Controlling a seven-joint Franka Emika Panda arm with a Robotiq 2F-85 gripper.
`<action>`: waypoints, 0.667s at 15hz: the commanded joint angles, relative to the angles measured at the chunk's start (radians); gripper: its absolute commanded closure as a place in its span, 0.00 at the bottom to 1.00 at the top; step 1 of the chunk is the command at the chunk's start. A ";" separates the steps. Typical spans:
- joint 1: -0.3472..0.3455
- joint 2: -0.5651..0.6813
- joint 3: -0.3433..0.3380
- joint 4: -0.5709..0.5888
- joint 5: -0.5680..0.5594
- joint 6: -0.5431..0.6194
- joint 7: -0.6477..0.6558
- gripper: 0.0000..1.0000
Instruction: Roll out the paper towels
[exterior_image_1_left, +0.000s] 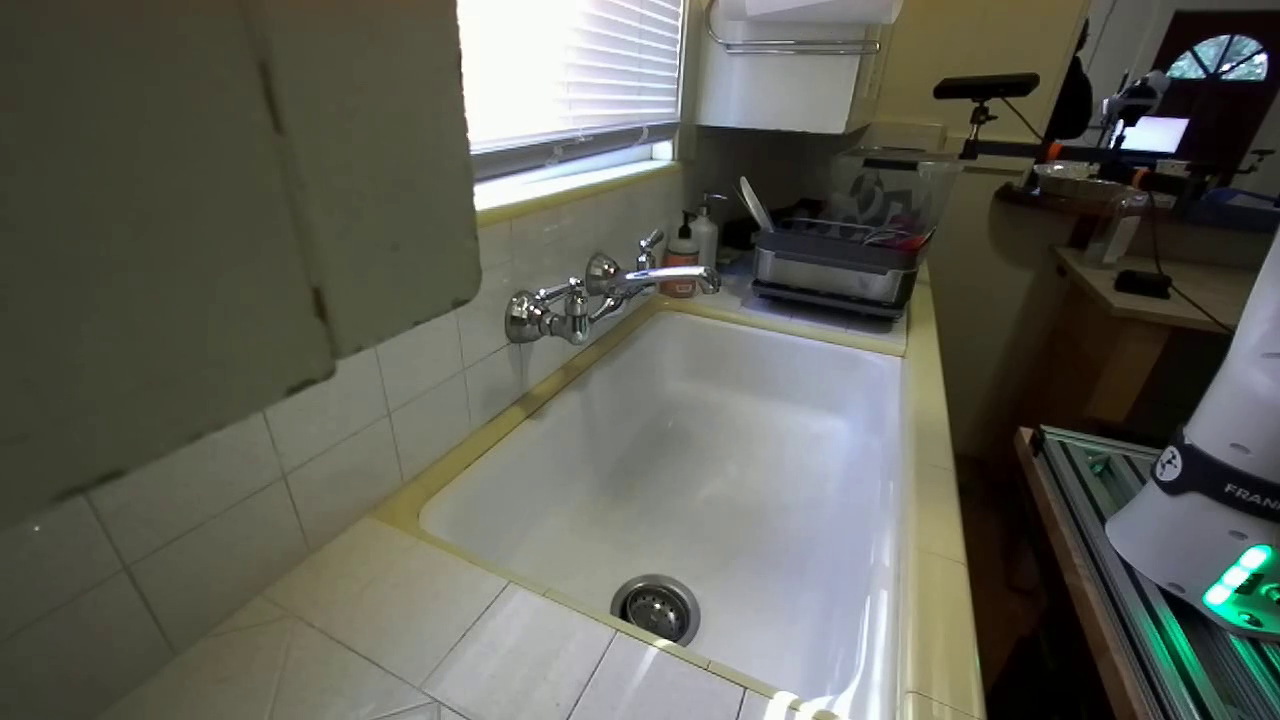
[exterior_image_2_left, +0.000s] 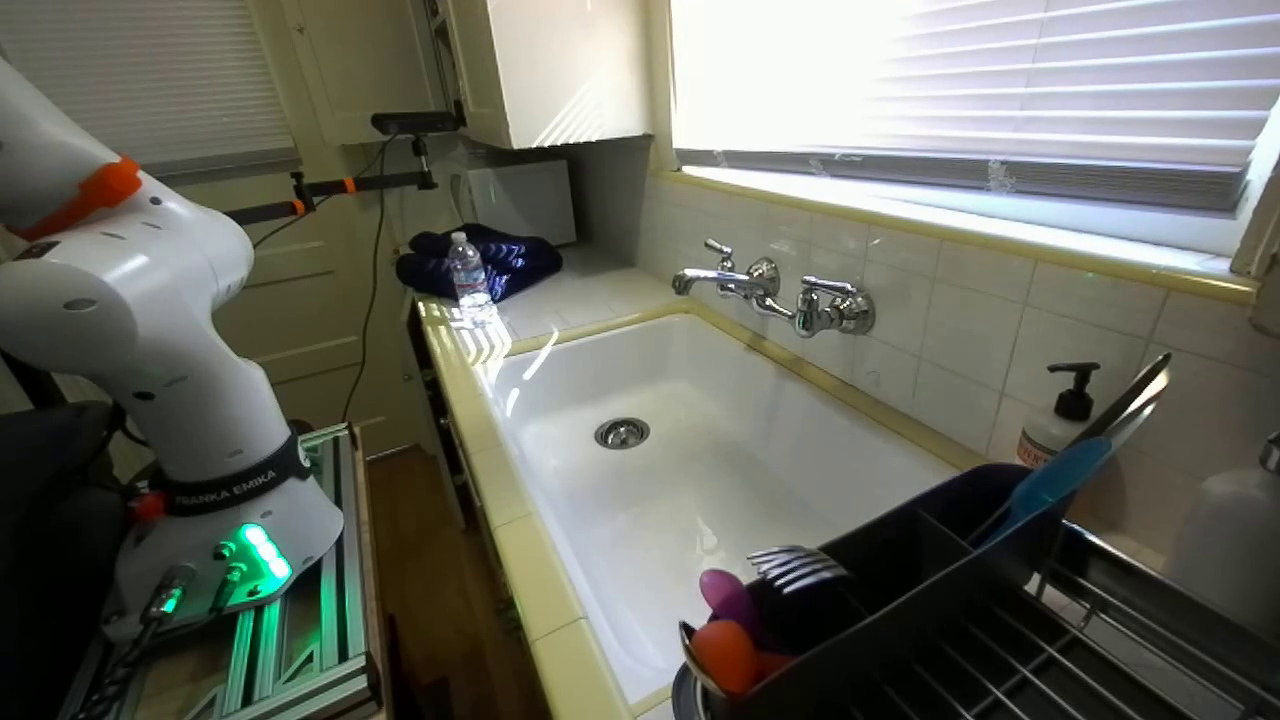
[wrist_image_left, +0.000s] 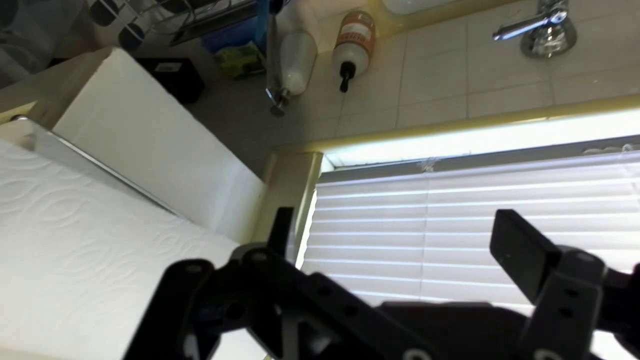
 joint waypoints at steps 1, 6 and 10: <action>-0.042 0.023 -0.015 0.066 -0.042 0.032 0.044 0.00; -0.089 0.057 -0.073 0.138 -0.033 0.074 0.055 0.00; -0.093 0.057 -0.097 0.149 -0.021 0.074 0.035 0.00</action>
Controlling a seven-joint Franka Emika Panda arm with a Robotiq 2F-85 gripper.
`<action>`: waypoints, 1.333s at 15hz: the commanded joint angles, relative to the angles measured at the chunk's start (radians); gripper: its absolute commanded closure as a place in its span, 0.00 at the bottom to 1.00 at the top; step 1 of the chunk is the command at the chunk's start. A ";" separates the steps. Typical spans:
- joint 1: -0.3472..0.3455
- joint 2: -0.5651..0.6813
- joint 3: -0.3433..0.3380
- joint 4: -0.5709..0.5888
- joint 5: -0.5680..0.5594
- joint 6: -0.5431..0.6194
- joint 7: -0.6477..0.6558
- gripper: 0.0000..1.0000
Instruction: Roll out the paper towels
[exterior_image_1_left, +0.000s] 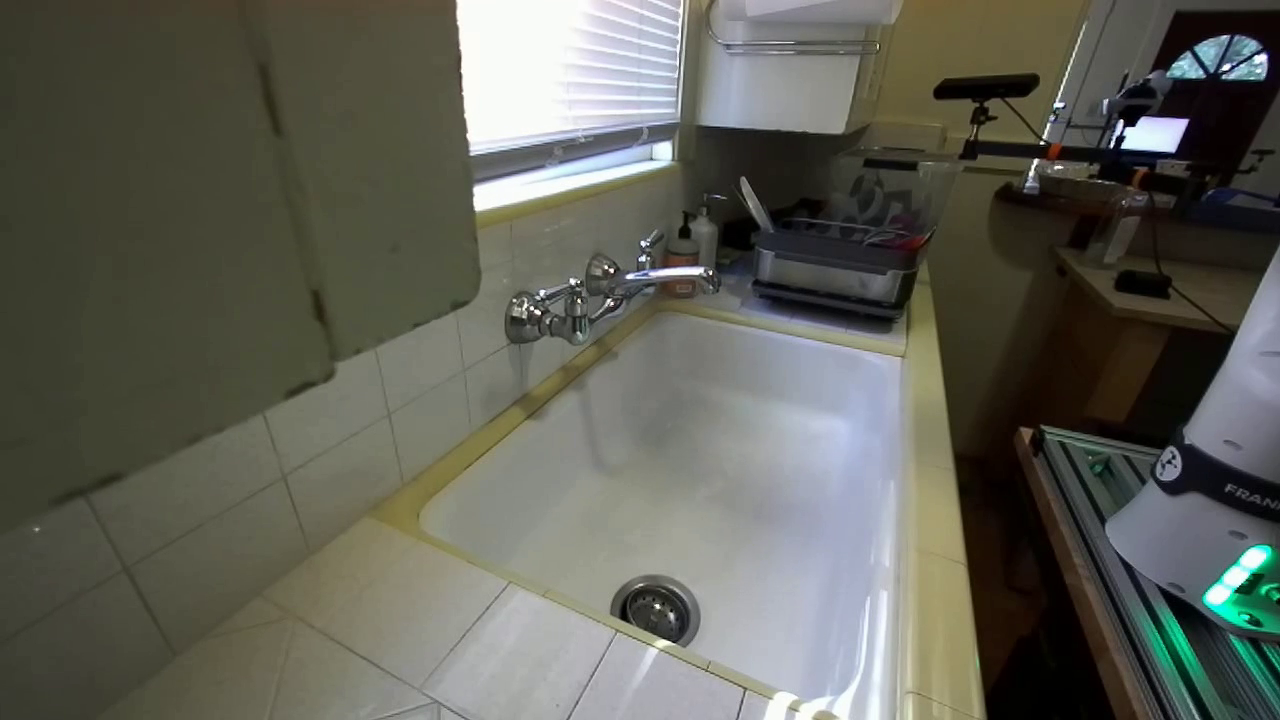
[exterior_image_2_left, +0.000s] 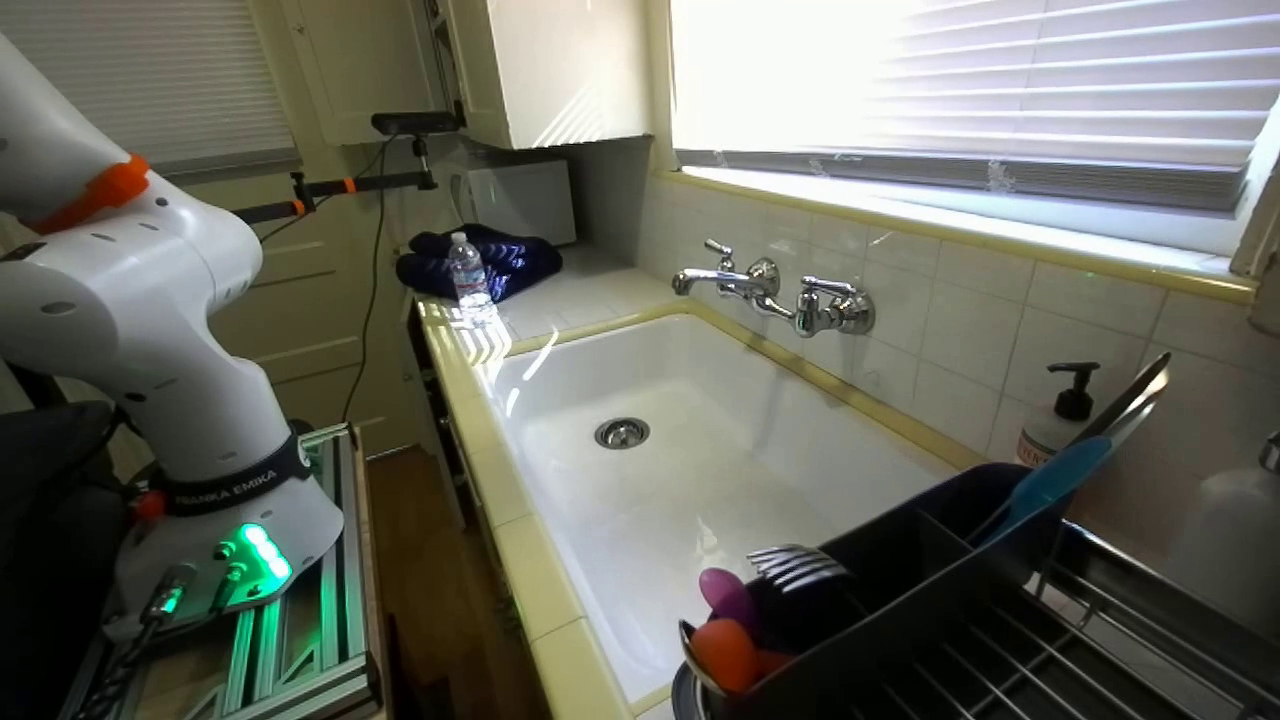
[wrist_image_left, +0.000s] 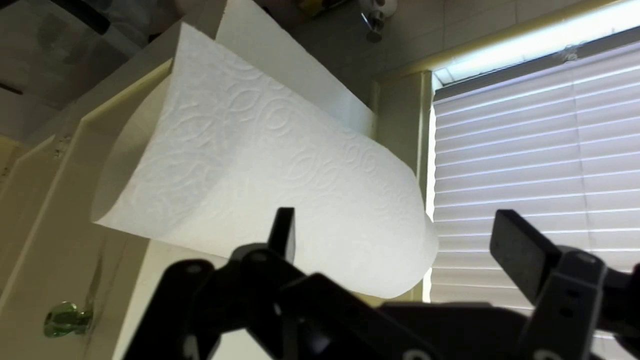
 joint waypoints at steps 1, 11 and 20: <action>0.000 0.010 -0.008 0.013 0.001 -0.002 0.000 0.00; -0.018 0.073 -0.033 0.077 0.001 0.070 0.035 0.00; -0.029 0.269 -0.103 0.239 0.036 0.196 0.100 0.00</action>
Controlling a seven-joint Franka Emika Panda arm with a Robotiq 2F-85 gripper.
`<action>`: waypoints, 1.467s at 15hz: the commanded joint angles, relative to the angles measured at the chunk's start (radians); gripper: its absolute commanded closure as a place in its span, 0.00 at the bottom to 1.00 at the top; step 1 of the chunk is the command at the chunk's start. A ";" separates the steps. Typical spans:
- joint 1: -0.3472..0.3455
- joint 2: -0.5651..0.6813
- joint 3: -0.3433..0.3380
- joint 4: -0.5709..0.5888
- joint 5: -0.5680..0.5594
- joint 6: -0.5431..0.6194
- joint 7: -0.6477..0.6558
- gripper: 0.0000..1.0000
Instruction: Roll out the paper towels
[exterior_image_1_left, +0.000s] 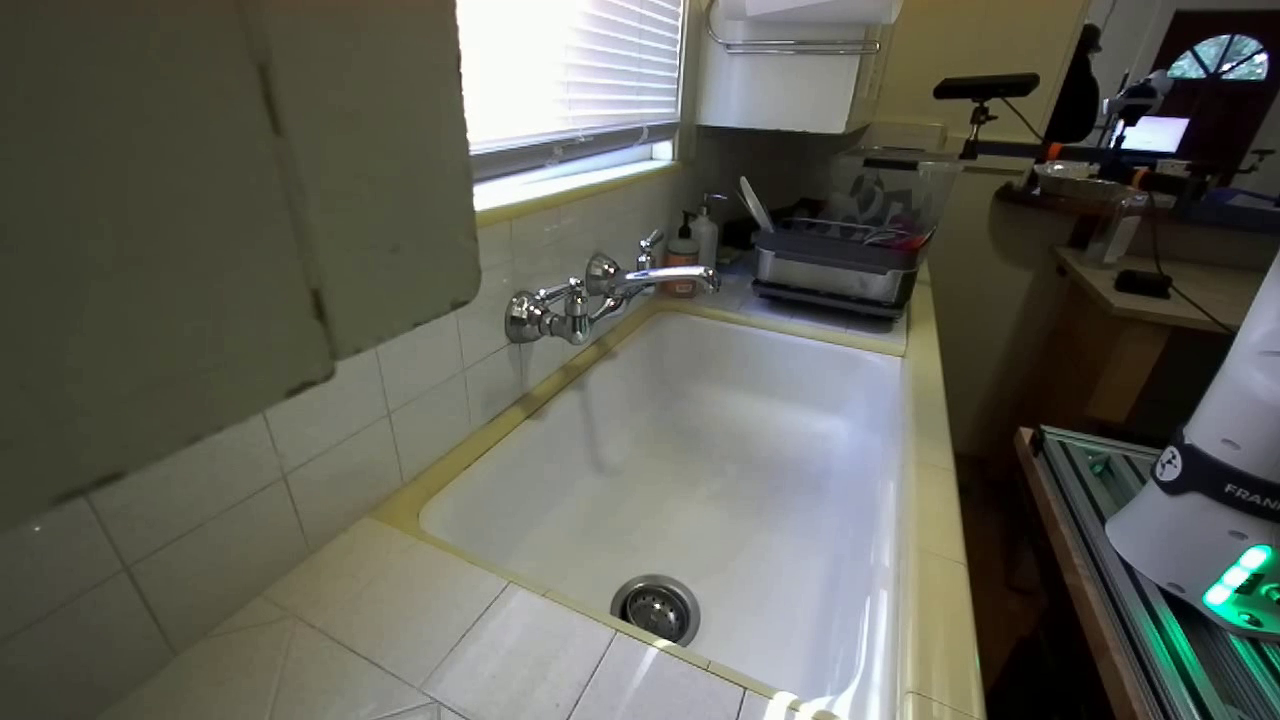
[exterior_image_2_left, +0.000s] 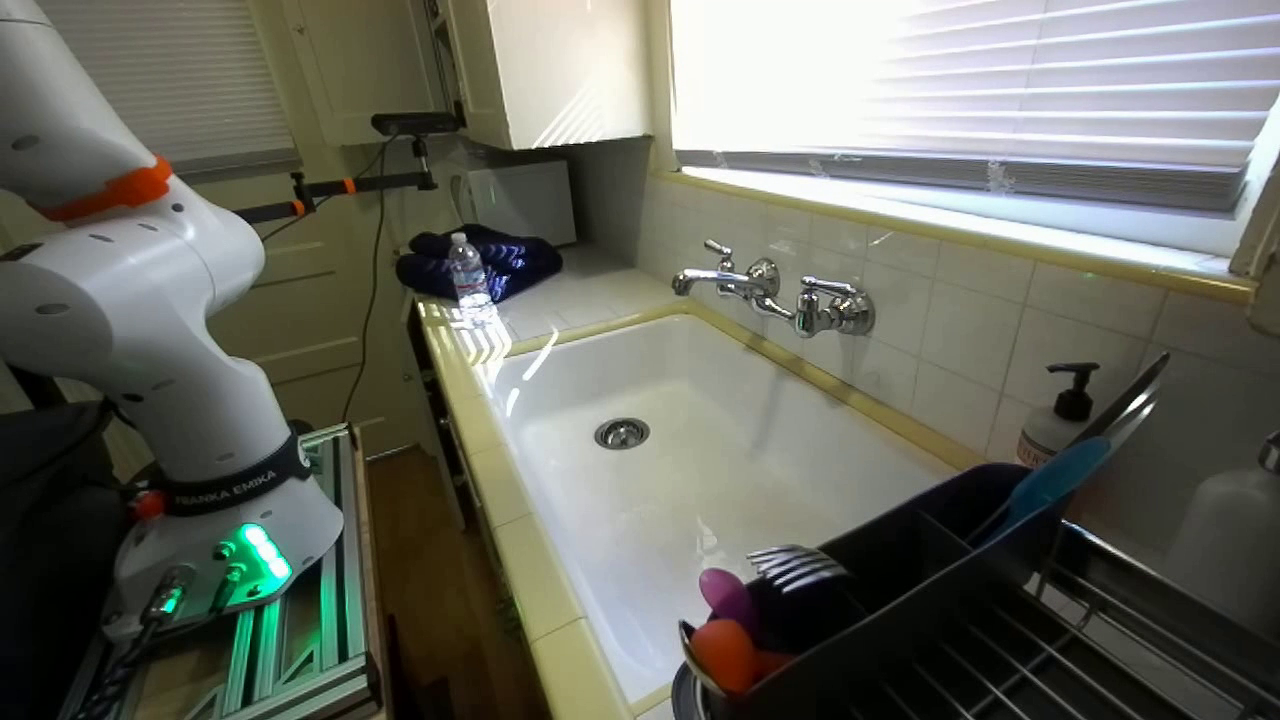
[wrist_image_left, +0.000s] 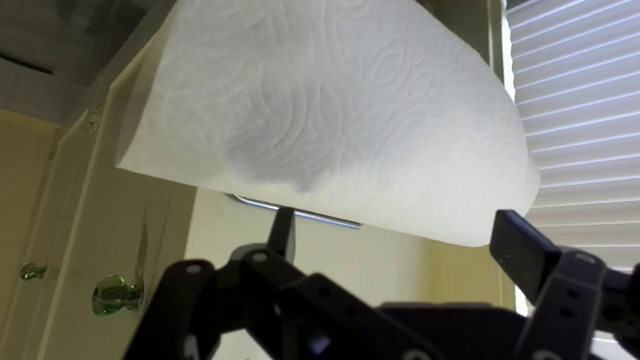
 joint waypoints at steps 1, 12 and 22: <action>-0.002 0.097 -0.024 0.090 0.031 0.065 0.048 0.00; -0.022 0.213 -0.051 0.188 -0.048 0.072 0.288 0.00; -0.005 0.209 -0.029 0.206 -0.012 -0.121 0.164 0.00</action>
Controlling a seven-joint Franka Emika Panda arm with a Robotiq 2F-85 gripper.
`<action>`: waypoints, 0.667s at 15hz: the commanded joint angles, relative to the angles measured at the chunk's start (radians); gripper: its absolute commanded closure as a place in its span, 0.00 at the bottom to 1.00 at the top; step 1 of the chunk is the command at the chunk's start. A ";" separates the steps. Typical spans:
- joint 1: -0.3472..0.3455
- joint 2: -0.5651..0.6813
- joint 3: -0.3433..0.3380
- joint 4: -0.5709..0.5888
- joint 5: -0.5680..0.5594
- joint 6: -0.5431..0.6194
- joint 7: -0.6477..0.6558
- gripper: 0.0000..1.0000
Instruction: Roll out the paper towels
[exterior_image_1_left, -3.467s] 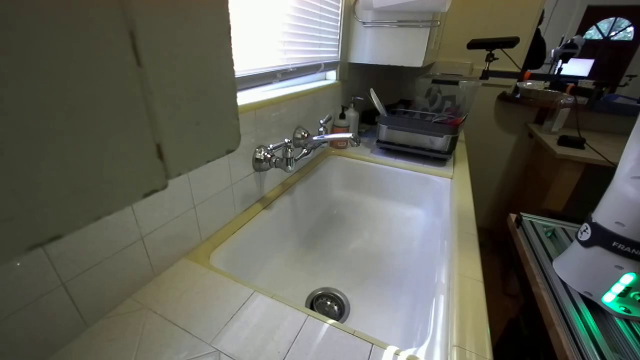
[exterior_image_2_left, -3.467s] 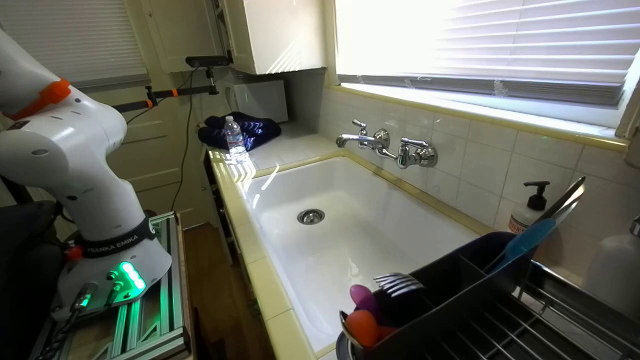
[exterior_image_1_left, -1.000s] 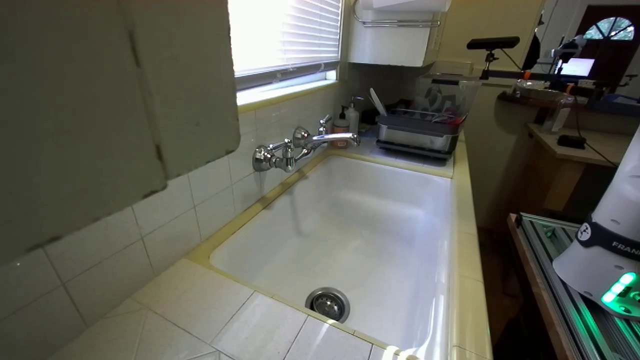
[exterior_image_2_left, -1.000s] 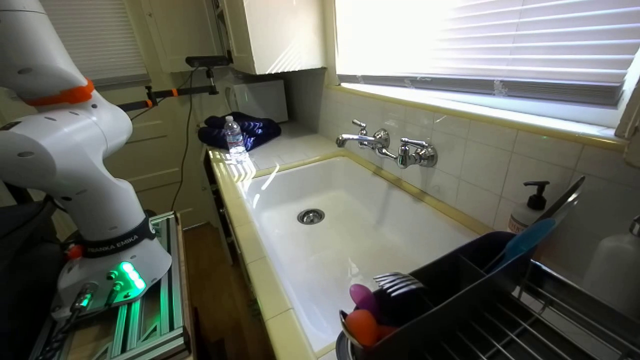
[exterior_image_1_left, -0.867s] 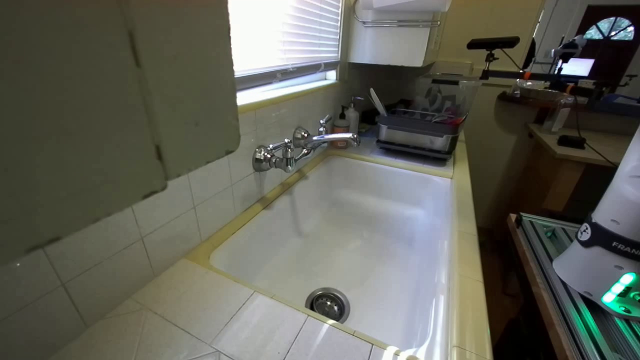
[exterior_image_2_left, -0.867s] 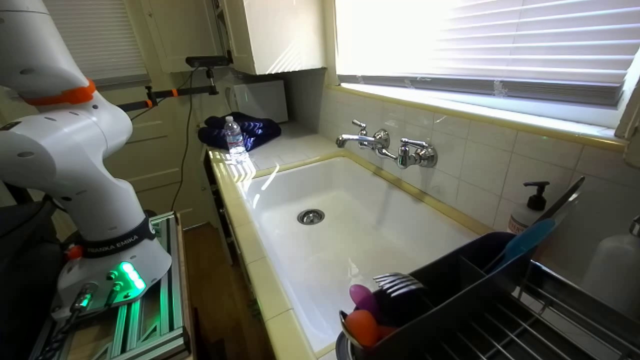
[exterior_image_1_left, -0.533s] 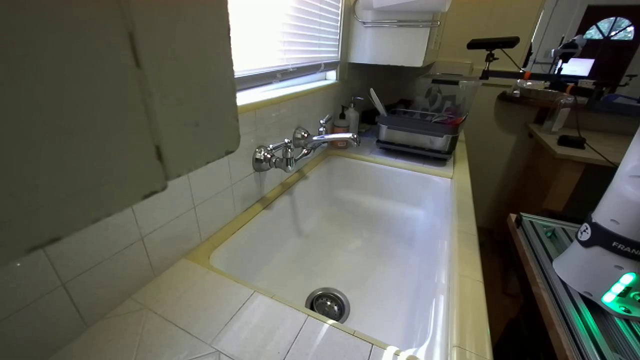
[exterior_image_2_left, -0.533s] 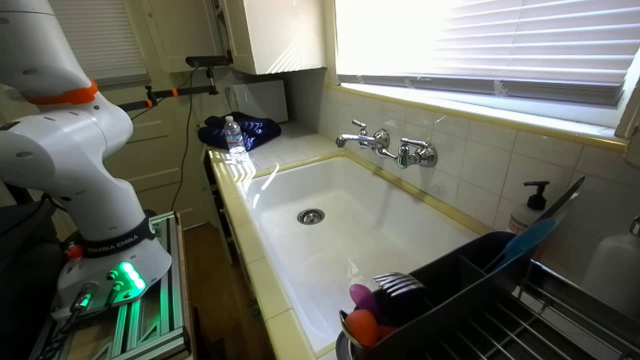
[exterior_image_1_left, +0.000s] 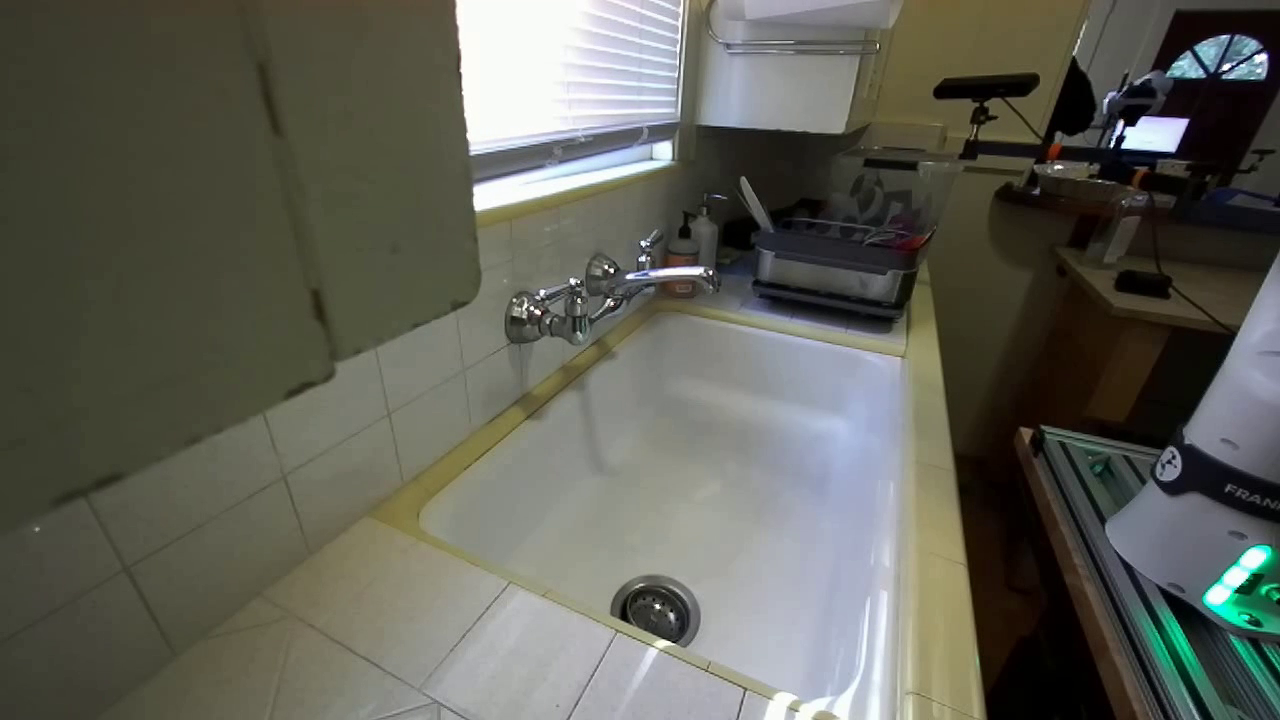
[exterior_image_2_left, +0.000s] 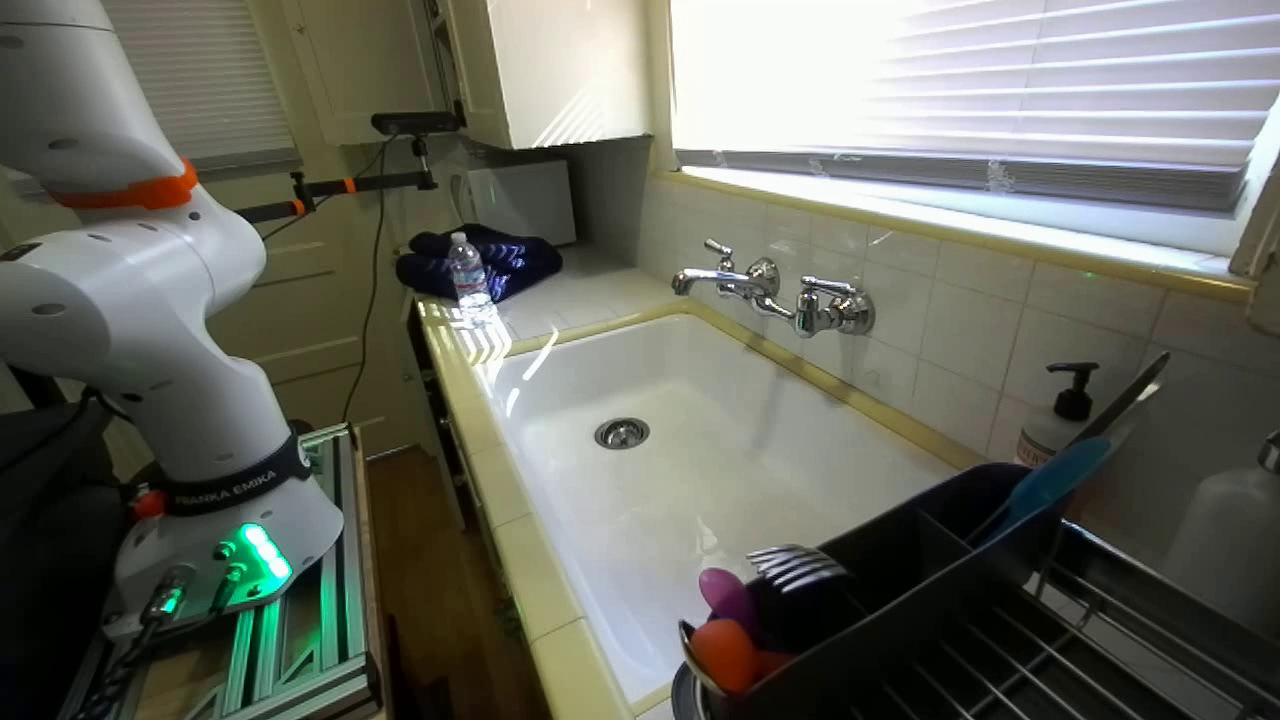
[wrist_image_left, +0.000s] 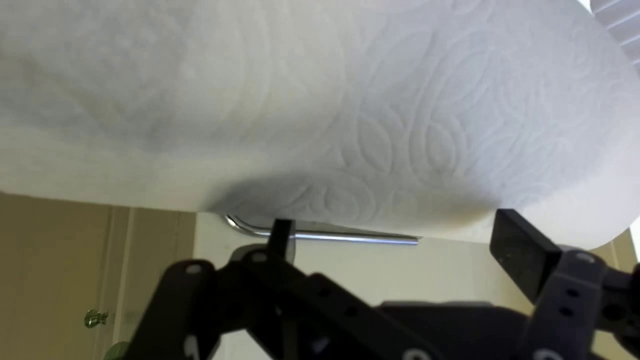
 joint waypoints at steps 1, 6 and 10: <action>0.010 -0.001 0.011 0.022 0.022 -0.111 -0.077 0.00; 0.017 0.001 0.030 0.034 0.044 -0.166 -0.143 0.00; 0.021 0.004 0.036 0.033 0.088 -0.178 -0.177 0.00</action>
